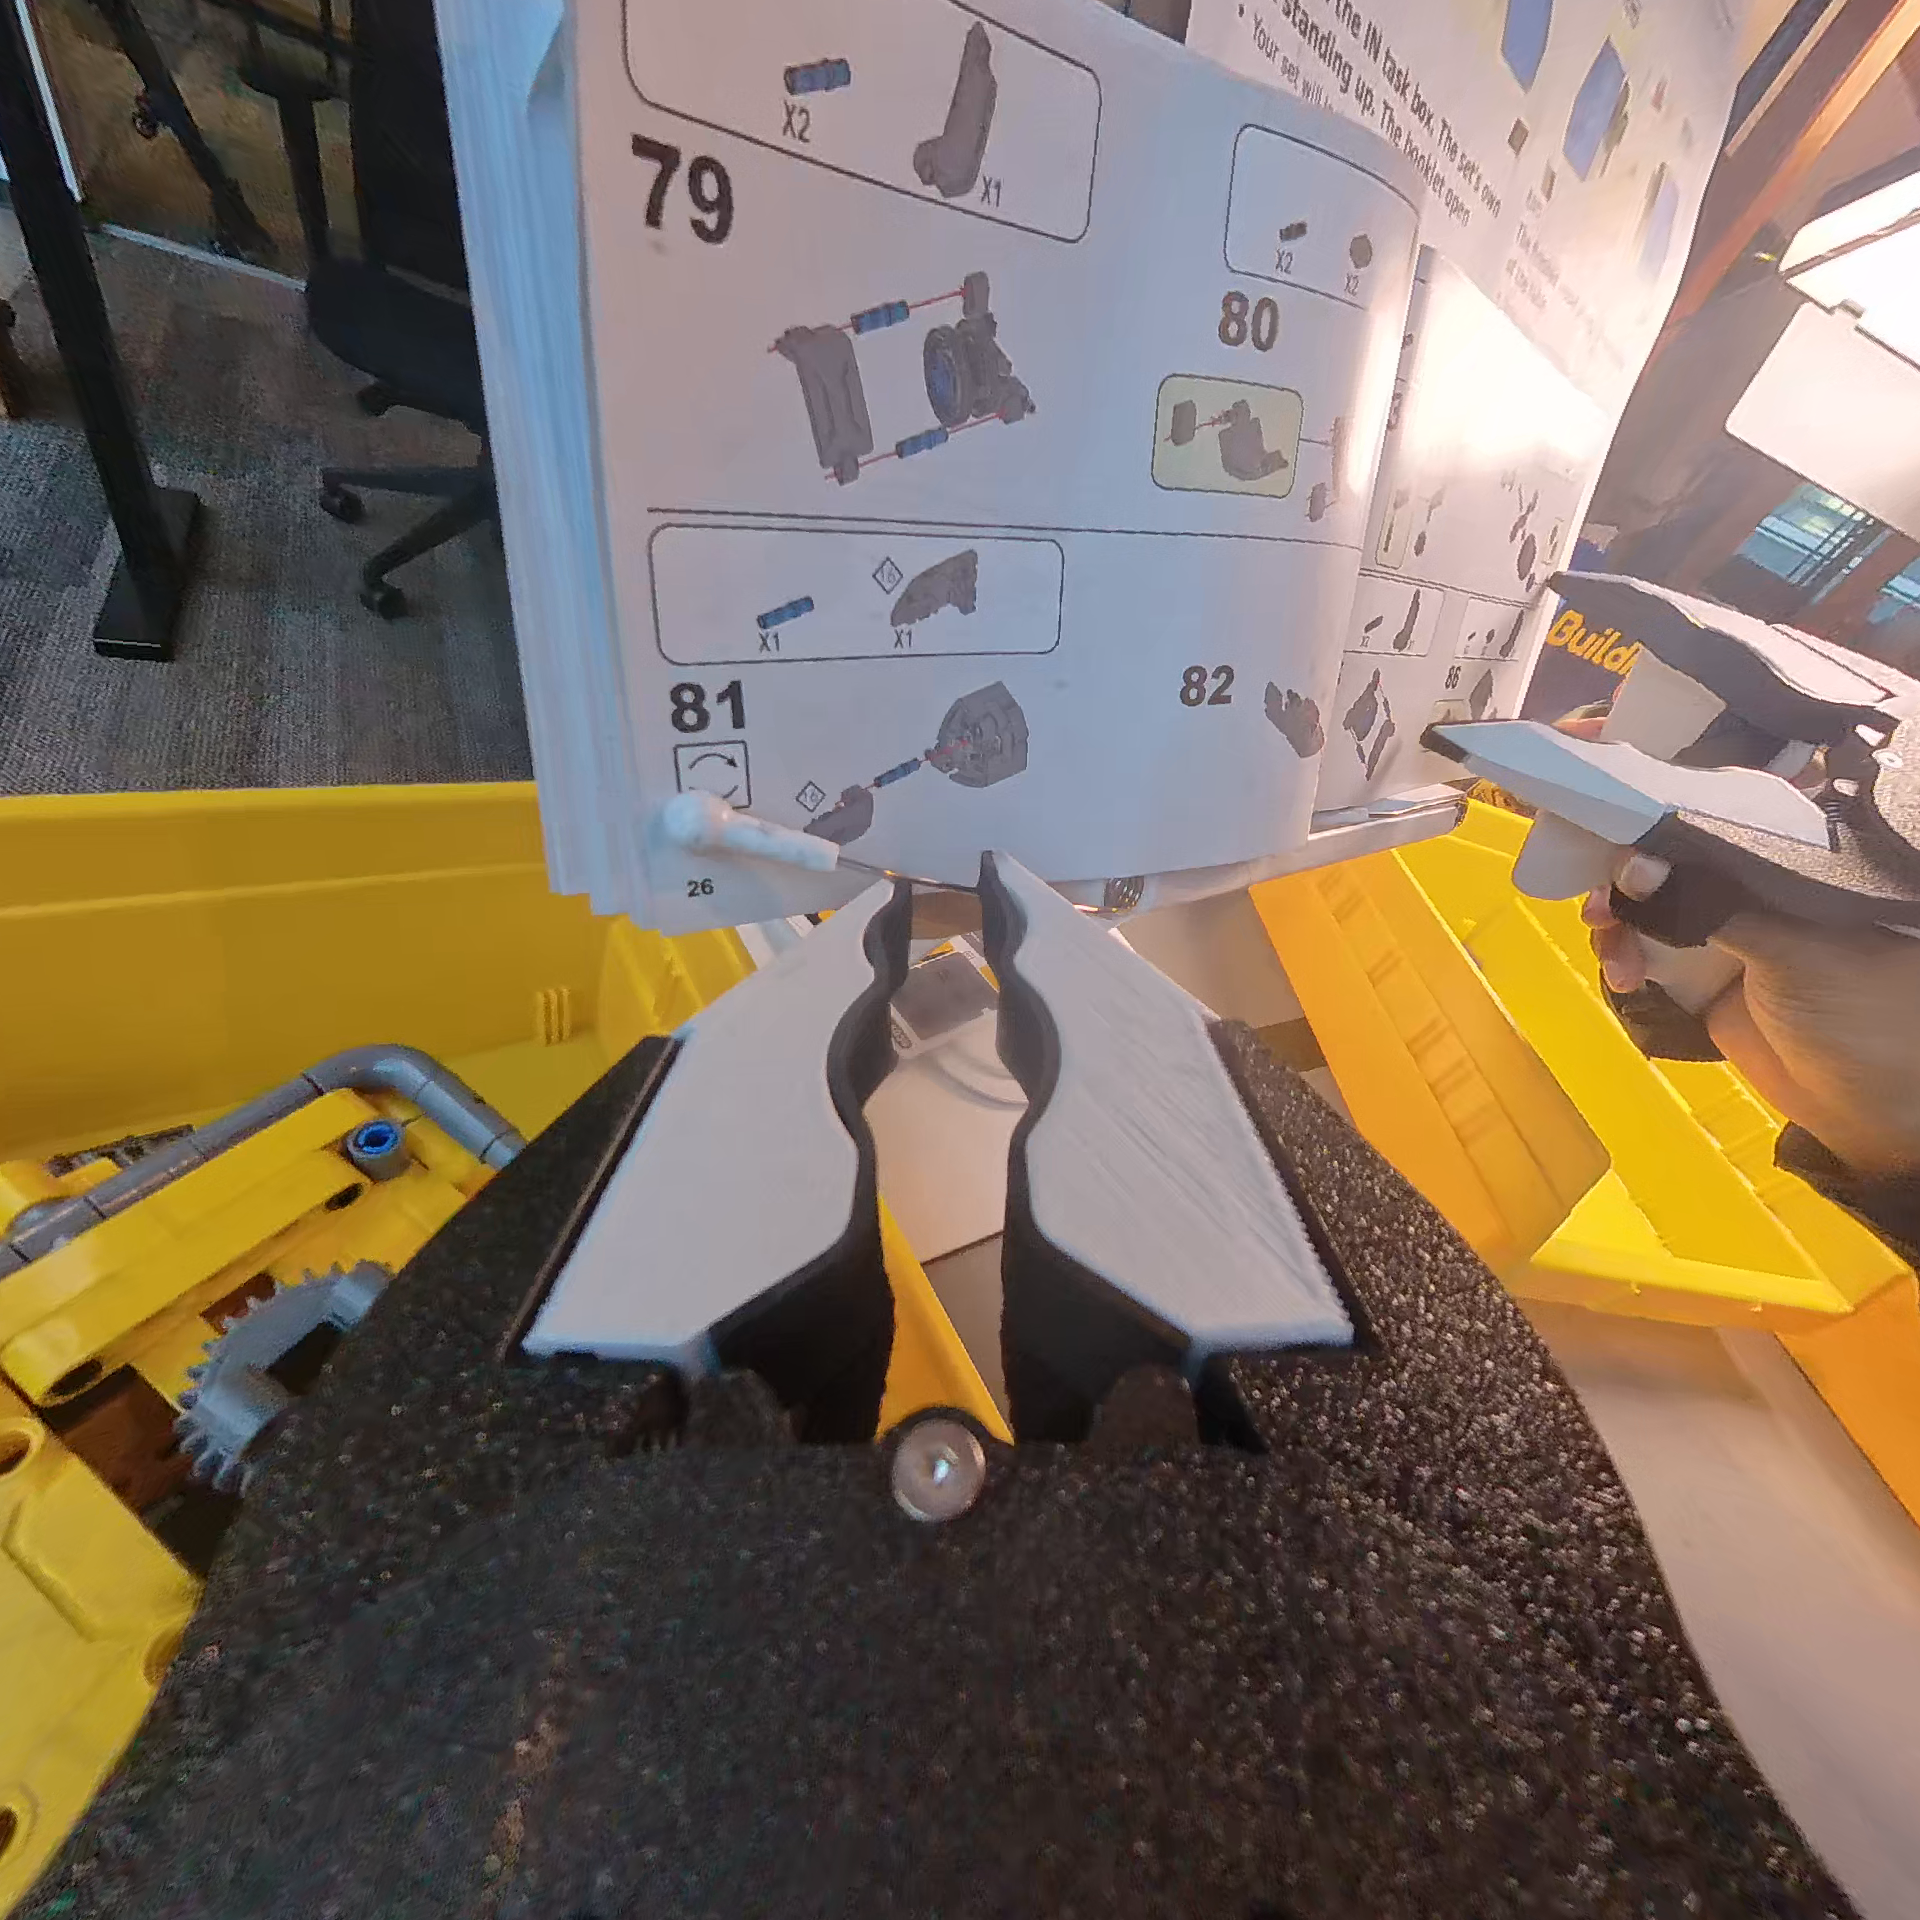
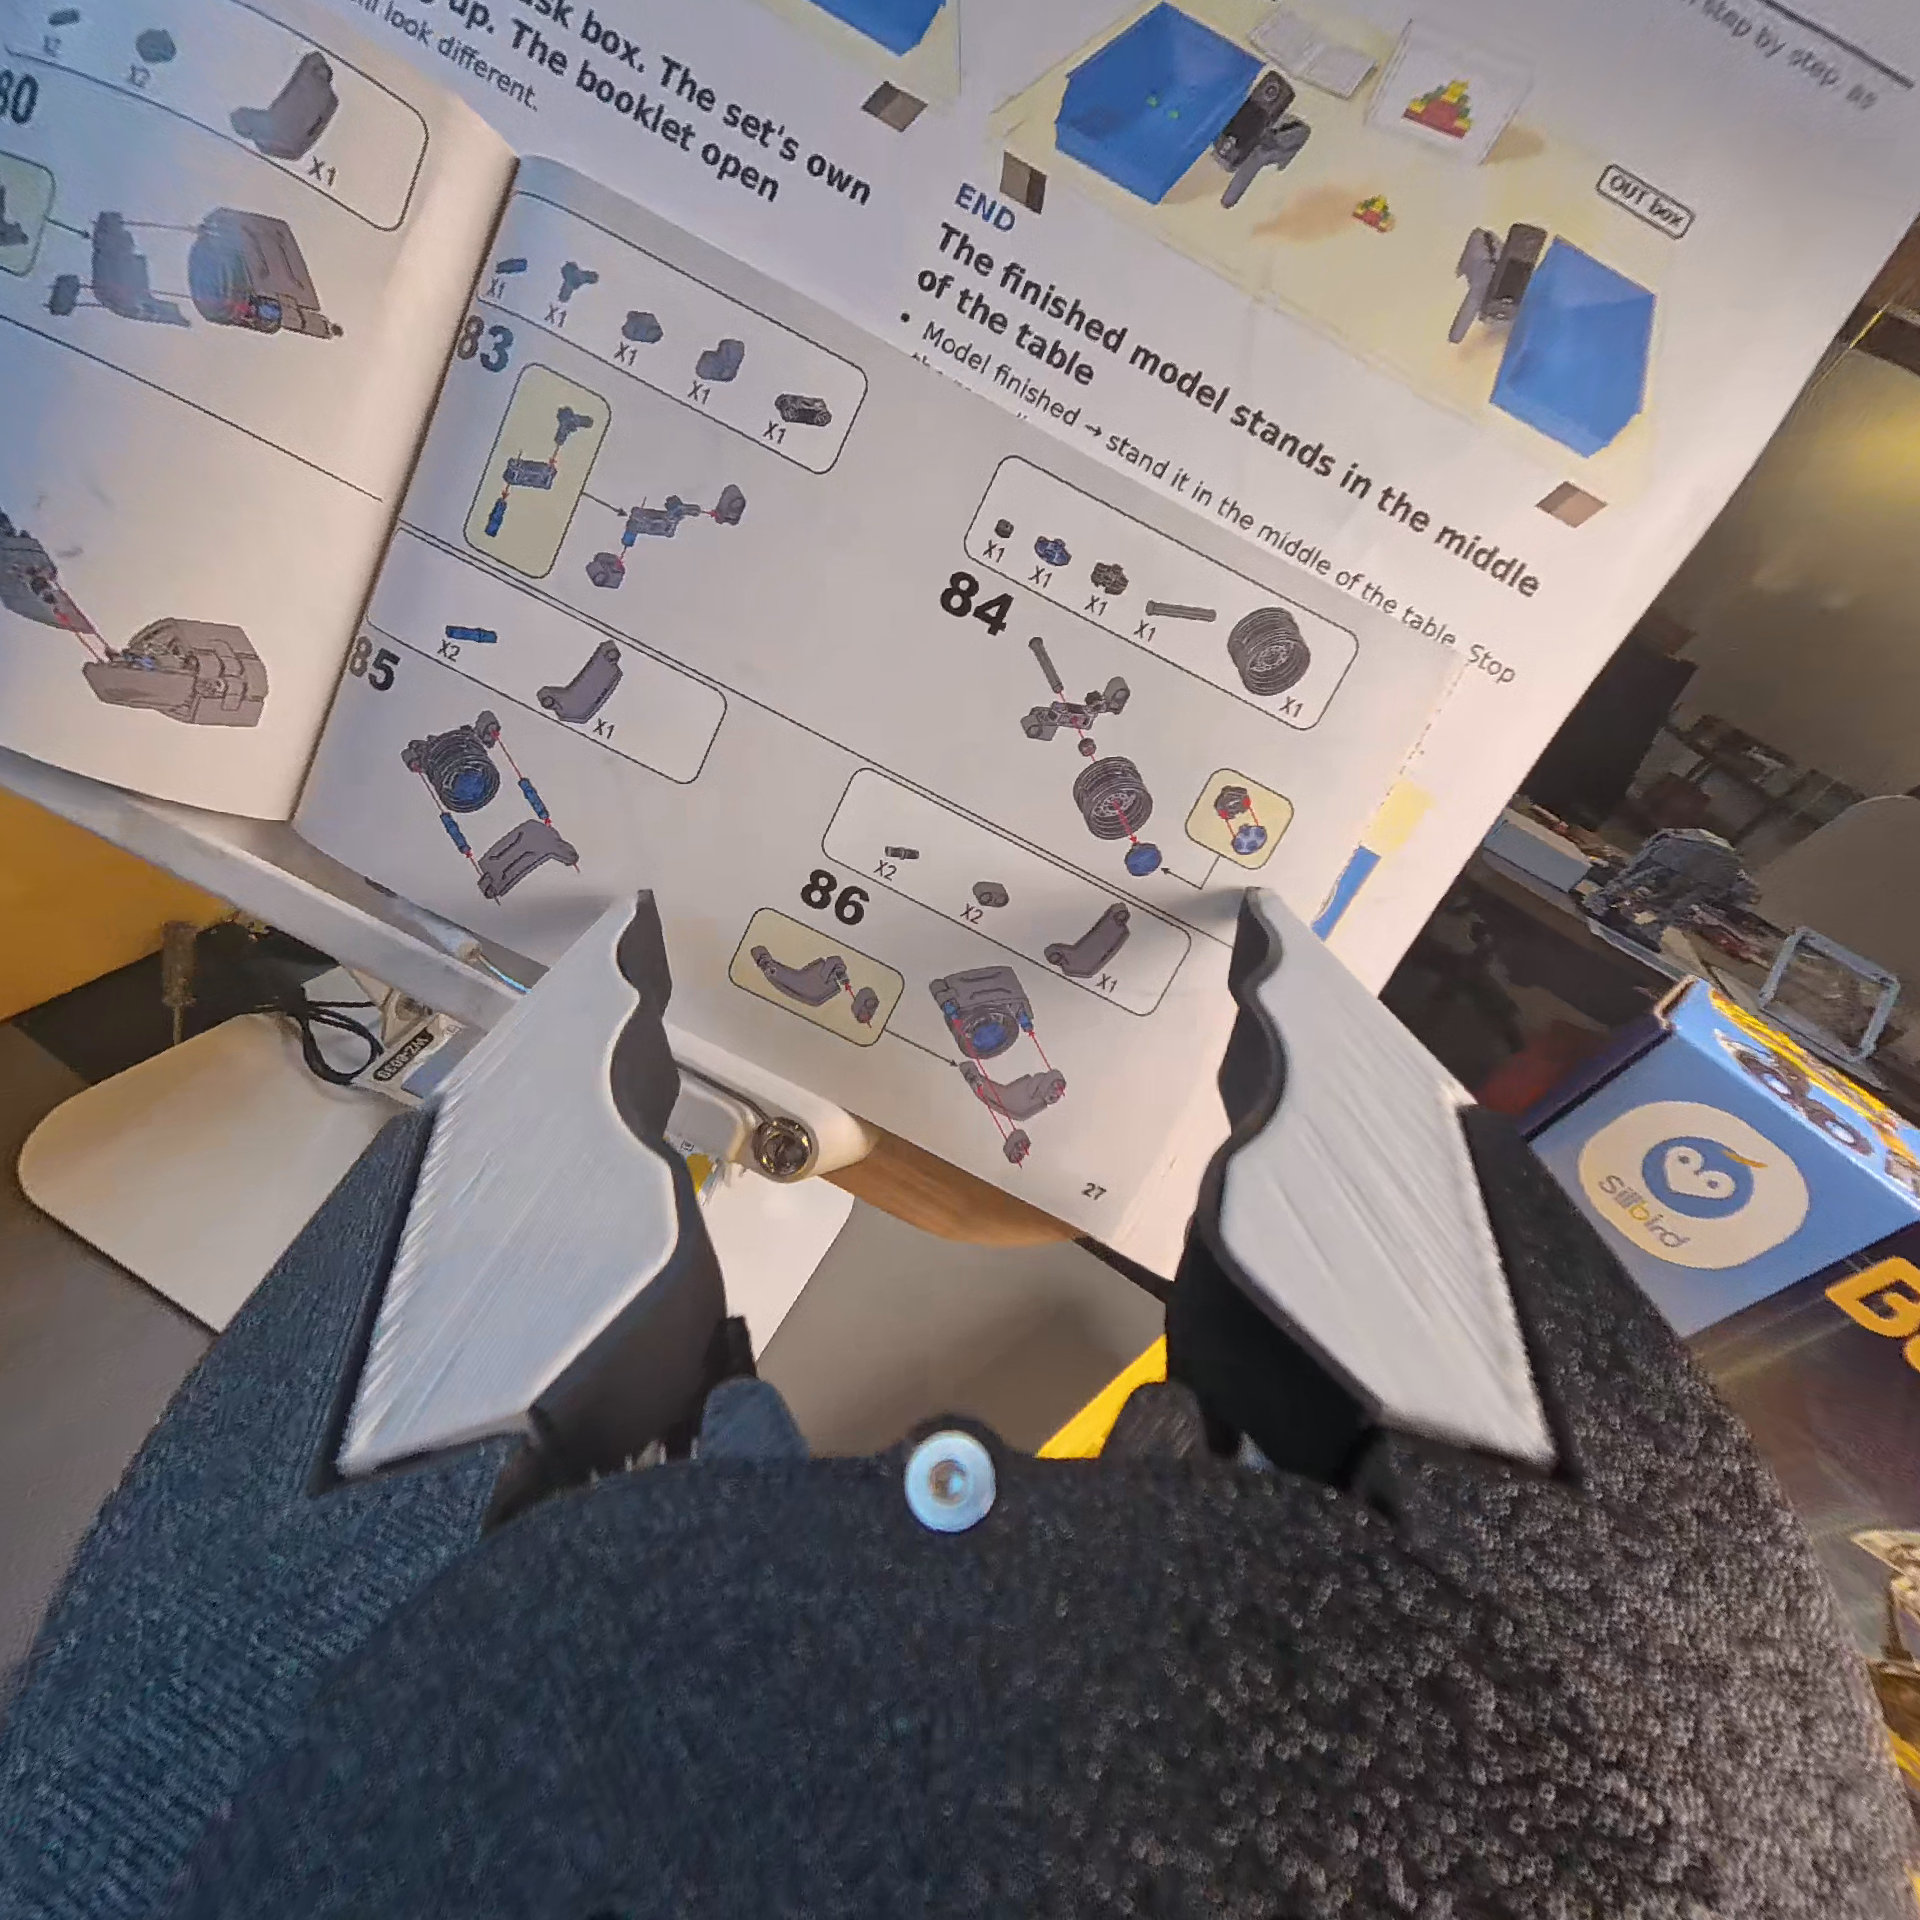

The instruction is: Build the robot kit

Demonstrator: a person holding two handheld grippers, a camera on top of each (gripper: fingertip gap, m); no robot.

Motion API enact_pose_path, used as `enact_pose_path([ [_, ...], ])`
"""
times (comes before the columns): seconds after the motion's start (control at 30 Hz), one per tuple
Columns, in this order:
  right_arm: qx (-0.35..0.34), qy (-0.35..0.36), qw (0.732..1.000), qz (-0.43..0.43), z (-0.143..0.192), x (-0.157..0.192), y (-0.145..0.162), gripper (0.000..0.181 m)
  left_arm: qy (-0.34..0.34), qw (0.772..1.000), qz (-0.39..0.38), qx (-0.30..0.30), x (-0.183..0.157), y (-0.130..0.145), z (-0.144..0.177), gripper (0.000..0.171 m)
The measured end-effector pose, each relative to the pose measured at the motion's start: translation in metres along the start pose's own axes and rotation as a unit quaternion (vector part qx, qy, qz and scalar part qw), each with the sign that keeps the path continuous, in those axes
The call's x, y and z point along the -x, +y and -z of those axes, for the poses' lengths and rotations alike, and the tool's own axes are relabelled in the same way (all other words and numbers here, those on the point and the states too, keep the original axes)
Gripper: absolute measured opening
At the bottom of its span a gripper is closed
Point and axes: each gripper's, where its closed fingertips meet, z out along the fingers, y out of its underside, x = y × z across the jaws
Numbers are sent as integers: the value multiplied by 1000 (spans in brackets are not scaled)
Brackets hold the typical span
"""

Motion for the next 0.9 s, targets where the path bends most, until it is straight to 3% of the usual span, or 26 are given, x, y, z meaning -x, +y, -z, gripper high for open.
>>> enact_pose_path([
  [0.27,-8,-1,1000,16,10,-4,9,104,-2,1000,-16,5,1,-1,-1,12],
  [0.47,24,-11,995,-92,5,-32,33,112,-13,1000,-21,6,5,-4,-4,13],
  [0.53,35,-67,987,-145,3,-21,37,95,-17,1000,-26,5,5,-5,-4,13],
  [0.9,23,-51,988,-146,7,-19,36,89,-10,984,-170,-48,-26,-33,-12,4],
])
